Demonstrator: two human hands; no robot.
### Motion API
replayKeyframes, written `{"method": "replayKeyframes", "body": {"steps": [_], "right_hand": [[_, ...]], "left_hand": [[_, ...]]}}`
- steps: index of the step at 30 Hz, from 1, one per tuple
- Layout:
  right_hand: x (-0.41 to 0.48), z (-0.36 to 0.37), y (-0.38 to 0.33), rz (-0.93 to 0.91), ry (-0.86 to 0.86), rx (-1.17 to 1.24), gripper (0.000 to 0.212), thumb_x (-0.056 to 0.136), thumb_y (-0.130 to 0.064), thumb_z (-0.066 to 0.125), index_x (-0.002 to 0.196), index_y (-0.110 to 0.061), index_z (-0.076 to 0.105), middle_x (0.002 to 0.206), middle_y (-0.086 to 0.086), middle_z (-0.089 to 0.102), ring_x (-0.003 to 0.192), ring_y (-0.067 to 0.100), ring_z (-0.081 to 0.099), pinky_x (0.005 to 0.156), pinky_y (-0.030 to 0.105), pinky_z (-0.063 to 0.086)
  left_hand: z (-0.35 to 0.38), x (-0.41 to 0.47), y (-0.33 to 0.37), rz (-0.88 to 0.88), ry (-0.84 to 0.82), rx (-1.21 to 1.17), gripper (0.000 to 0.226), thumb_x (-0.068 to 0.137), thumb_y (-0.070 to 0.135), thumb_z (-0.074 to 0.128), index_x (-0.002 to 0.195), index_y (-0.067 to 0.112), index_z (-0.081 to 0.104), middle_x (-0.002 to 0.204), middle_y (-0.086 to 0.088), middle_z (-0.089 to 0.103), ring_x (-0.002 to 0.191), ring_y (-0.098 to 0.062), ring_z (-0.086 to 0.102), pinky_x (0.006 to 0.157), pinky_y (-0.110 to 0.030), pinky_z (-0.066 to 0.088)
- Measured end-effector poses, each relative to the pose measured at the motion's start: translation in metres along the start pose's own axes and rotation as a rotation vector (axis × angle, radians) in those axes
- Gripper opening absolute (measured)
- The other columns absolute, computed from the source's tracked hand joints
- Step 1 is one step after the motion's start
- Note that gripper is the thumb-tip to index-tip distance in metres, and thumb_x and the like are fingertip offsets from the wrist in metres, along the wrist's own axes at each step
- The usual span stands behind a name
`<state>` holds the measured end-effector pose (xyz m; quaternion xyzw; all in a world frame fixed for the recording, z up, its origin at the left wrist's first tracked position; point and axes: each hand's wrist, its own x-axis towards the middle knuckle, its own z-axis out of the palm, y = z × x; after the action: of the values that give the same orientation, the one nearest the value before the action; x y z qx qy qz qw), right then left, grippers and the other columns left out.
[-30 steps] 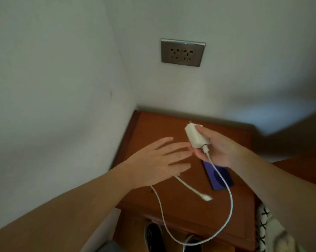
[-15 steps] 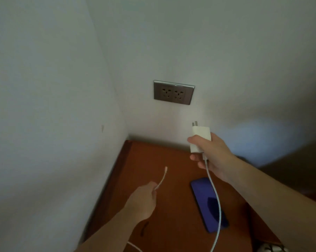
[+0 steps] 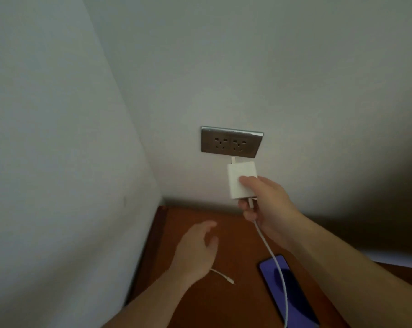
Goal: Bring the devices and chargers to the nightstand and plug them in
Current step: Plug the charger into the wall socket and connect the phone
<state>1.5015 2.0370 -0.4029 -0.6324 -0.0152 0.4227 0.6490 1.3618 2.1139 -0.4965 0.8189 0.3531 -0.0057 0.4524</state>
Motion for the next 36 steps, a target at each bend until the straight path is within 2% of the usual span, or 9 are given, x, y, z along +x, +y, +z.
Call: {"method": "replayKeyframes", "body": {"steps": [3, 6, 9, 14, 19, 24, 27, 31, 36], "right_hand": [[-0.004, 0.009, 0.0, -0.172, 0.171, -0.288, 0.03, 0.088, -0.029, 0.066, 0.114, -0.018, 0.057, 0.096, 0.002, 0.065, 0.073, 0.012, 0.066, 0.049, 0.021, 0.053], [-0.01, 0.017, -0.001, -0.368, 0.308, -0.471, 0.029, 0.083, -0.036, 0.069, 0.108, -0.028, 0.056, 0.093, -0.011, 0.062, 0.081, 0.009, 0.066, 0.061, 0.023, 0.059], [-0.011, 0.024, -0.001, -0.479, 0.335, -0.519, 0.016, 0.09, -0.037, 0.058, 0.106, -0.035, 0.056, 0.091, -0.02, 0.06, 0.085, 0.003, 0.062, 0.059, 0.011, 0.049], [-0.01, 0.031, 0.006, -0.497, 0.266, -0.371, 0.016, 0.096, -0.033, 0.053, 0.103, -0.039, 0.065, 0.09, -0.024, 0.067, 0.09, -0.01, 0.063, 0.069, 0.019, 0.058], [-0.005, 0.033, -0.002, -0.122, 0.009, -0.048, 0.025, 0.087, -0.038, 0.065, 0.101, -0.02, 0.074, 0.096, 0.002, 0.075, 0.093, 0.018, 0.072, 0.078, 0.036, 0.061], [-0.003, 0.036, -0.004, -0.12, -0.134, -0.05, 0.031, 0.087, -0.041, 0.065, 0.105, -0.018, 0.074, 0.104, 0.004, 0.075, 0.098, 0.02, 0.072, 0.083, 0.035, 0.059], [-0.001, 0.037, 0.001, -0.101, -0.131, -0.045, 0.042, 0.083, -0.041, 0.067, 0.118, -0.017, 0.067, 0.113, 0.005, 0.073, 0.103, 0.022, 0.07, 0.085, 0.038, 0.059], [-0.001, 0.034, 0.005, -0.067, -0.157, 0.026, 0.041, 0.083, -0.038, 0.065, 0.119, -0.02, 0.067, 0.117, 0.006, 0.071, 0.109, 0.023, 0.068, 0.082, 0.033, 0.059], [0.003, 0.028, 0.009, -0.061, -0.163, 0.024, 0.047, 0.081, -0.036, 0.064, 0.125, -0.019, 0.063, 0.12, 0.005, 0.069, 0.113, 0.023, 0.065, 0.088, 0.035, 0.057]], "left_hand": [[-0.028, 0.015, 0.062, -0.131, -0.081, -0.787, 0.029, 0.098, 0.039, 0.047, 0.118, 0.025, 0.063, 0.104, 0.004, 0.073, 0.096, -0.01, 0.068, 0.084, -0.03, 0.051], [-0.046, 0.02, 0.091, -0.126, -0.163, -0.991, 0.029, 0.097, 0.042, 0.05, 0.113, 0.022, 0.064, 0.102, -0.002, 0.075, 0.095, -0.016, 0.071, 0.081, -0.036, 0.057], [-0.052, 0.022, 0.102, -0.124, -0.211, -1.018, 0.03, 0.097, 0.041, 0.05, 0.112, 0.02, 0.065, 0.107, -0.006, 0.073, 0.099, -0.018, 0.069, 0.085, -0.036, 0.057], [-0.06, 0.029, 0.105, -0.121, -0.174, -1.008, 0.033, 0.094, 0.041, 0.056, 0.112, 0.015, 0.067, 0.107, -0.007, 0.073, 0.098, -0.019, 0.069, 0.075, -0.03, 0.058], [-0.066, 0.031, 0.096, -0.154, -0.043, -0.982, 0.041, 0.083, 0.05, 0.064, 0.106, 0.017, 0.072, 0.101, -0.005, 0.075, 0.098, -0.019, 0.07, 0.093, -0.046, 0.054], [-0.078, 0.032, 0.093, -0.151, -0.035, -0.921, 0.066, 0.057, 0.068, 0.064, 0.107, 0.026, 0.069, 0.108, 0.0, 0.071, 0.103, -0.02, 0.065, 0.096, -0.046, 0.051], [-0.084, 0.033, 0.09, -0.158, -0.073, -0.948, 0.054, 0.059, 0.064, 0.066, 0.101, 0.03, 0.067, 0.109, 0.001, 0.069, 0.105, -0.021, 0.063, 0.098, -0.046, 0.05], [-0.082, 0.036, 0.085, -0.158, -0.131, -0.932, 0.058, 0.07, 0.058, 0.068, 0.118, 0.025, 0.065, 0.114, -0.001, 0.067, 0.109, -0.018, 0.061, 0.102, -0.046, 0.047], [-0.078, 0.037, 0.08, -0.132, -0.192, -0.958, 0.034, 0.085, 0.045, 0.065, 0.116, 0.03, 0.063, 0.117, -0.001, 0.067, 0.112, -0.02, 0.062, 0.1, -0.047, 0.048]]}}
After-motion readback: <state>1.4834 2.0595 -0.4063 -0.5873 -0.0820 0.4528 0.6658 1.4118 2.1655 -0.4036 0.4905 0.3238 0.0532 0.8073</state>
